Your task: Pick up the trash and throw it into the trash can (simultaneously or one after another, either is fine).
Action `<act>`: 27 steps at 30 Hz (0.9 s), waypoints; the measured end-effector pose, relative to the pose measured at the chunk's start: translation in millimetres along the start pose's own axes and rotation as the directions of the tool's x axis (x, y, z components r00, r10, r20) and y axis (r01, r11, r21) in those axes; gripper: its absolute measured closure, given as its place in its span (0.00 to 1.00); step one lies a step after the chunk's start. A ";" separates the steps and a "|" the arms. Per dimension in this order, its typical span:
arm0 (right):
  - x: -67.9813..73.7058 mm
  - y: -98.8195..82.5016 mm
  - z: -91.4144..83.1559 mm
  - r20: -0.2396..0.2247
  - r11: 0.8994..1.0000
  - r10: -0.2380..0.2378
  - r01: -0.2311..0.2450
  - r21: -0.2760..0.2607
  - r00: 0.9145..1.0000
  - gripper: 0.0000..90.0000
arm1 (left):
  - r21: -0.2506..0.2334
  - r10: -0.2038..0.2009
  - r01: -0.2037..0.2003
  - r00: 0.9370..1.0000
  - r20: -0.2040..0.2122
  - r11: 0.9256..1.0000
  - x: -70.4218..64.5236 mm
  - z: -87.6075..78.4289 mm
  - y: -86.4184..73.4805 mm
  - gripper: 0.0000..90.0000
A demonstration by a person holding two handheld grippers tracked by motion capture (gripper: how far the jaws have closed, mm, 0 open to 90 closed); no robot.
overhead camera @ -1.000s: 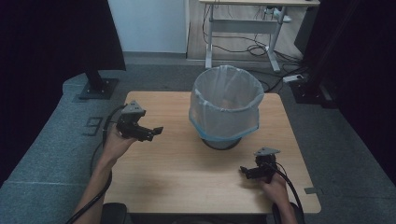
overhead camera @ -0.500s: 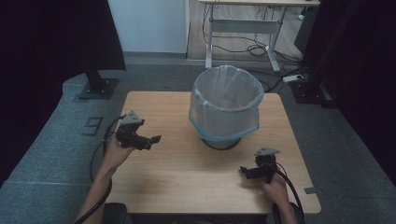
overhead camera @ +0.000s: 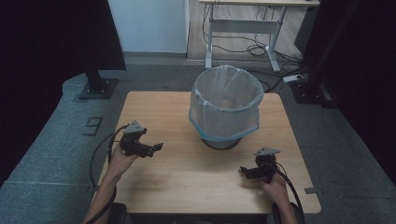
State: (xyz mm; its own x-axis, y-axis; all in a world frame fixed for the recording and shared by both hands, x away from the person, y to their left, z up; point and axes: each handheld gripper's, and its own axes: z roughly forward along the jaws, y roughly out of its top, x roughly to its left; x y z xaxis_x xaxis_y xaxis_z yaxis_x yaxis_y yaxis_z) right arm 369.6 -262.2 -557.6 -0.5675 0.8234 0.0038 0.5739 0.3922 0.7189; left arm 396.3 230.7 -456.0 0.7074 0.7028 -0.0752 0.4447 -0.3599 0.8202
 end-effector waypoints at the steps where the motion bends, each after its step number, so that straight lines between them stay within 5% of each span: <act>1: 0.0 0.0 0.0 0.000 1.000 0.000 0.000 0.000 1.000 0.00 | 0.003 -0.007 0.007 1.000 0.000 1.000 -0.2 3.4 -5.1 0.00; 16: 0.0 0.0 0.0 0.000 1.000 0.000 0.000 0.000 1.000 0.00 | 0.042 -0.063 0.062 0.998 0.018 0.997 2.2 30.0 -46.0 0.00; 27: 0.0 0.0 0.0 0.000 1.000 0.000 0.000 0.000 1.000 0.00 | 0.145 -0.050 0.057 0.997 -0.052 0.988 3.0 50.6 -71.8 0.00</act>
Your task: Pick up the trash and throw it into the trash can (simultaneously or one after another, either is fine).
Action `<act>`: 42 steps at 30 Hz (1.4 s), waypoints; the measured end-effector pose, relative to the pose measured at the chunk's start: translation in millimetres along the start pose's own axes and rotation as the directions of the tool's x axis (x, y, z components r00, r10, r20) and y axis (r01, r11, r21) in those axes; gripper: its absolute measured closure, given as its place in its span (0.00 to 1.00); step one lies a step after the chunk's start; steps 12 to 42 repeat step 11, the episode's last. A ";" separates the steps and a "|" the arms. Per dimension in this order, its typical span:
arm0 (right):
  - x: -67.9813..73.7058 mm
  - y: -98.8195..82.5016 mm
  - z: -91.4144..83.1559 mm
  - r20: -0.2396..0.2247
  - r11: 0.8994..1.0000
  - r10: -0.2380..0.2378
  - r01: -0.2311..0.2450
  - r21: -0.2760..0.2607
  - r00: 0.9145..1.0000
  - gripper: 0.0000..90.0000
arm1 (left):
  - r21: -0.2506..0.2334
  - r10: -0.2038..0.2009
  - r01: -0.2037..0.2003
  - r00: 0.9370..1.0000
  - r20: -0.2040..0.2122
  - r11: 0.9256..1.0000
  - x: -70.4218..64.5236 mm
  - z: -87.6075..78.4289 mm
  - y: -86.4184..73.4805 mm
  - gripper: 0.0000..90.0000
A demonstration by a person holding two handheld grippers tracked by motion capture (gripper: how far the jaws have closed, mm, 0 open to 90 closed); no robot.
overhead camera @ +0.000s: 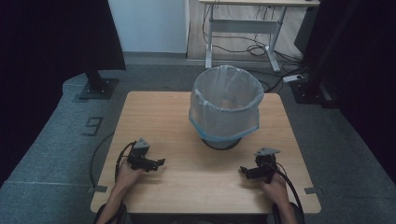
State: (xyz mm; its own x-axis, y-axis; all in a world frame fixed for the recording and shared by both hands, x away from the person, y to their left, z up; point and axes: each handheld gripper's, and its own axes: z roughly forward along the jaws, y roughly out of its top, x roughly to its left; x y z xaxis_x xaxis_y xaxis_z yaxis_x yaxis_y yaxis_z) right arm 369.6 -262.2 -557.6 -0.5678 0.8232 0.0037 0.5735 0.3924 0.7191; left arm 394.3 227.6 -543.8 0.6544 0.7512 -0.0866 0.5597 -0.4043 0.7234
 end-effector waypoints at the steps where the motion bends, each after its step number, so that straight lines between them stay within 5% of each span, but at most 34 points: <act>1: 0.0 0.0 0.0 0.000 1.000 0.000 0.000 0.000 1.000 0.00 | 0.000 0.000 0.000 1.000 0.000 1.000 0.0 0.0 0.0 0.00; 8: -0.1 0.0 0.0 -0.001 1.000 0.000 0.000 0.000 1.000 0.00 | 0.087 0.042 -0.037 0.997 -0.066 0.996 -6.1 8.8 1.0 0.00; 42: -0.1 -0.1 0.0 -0.001 1.000 0.000 0.000 0.000 1.000 0.00 | 0.089 0.051 -0.045 0.996 -0.068 0.995 -7.5 9.7 1.5 0.00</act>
